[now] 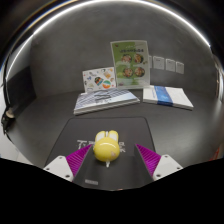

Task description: Arrange mouse

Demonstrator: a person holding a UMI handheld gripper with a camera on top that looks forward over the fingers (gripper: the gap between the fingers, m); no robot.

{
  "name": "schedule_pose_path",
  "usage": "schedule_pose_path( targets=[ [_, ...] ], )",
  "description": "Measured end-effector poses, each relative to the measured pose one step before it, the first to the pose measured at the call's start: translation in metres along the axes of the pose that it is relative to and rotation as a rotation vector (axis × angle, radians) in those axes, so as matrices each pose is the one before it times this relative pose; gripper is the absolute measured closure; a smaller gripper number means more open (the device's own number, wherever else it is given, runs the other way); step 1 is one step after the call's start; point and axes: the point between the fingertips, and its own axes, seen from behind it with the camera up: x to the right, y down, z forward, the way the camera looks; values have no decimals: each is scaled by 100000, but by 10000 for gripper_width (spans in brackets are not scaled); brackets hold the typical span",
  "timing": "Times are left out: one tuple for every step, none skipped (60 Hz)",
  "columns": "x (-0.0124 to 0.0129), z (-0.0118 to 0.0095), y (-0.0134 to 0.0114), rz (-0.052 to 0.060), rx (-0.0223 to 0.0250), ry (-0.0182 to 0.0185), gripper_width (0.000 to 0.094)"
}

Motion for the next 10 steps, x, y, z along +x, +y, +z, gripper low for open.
schedule_pose_path(
  targets=[
    [141,-450,91,192,-26,-1736,80],
    [179,-476,135,-48,-41,-1832,80],
    [184,-479,267,25,248,-2128,82],
    [320,-392,172,-398,-64,-1877,62],
    [356,-496,196,-642,-72,-1590,84],
    [337,-413,217,-655,55,-1387,60],
    [440,-532,237,-929,-27,-1106,83],
    [549,-508,283,-1167,-5,-755,85],
    [542,-627,300,-977,-52,-608,84],
    [723,-566,298,-1196,73,-141,84]
  ],
)
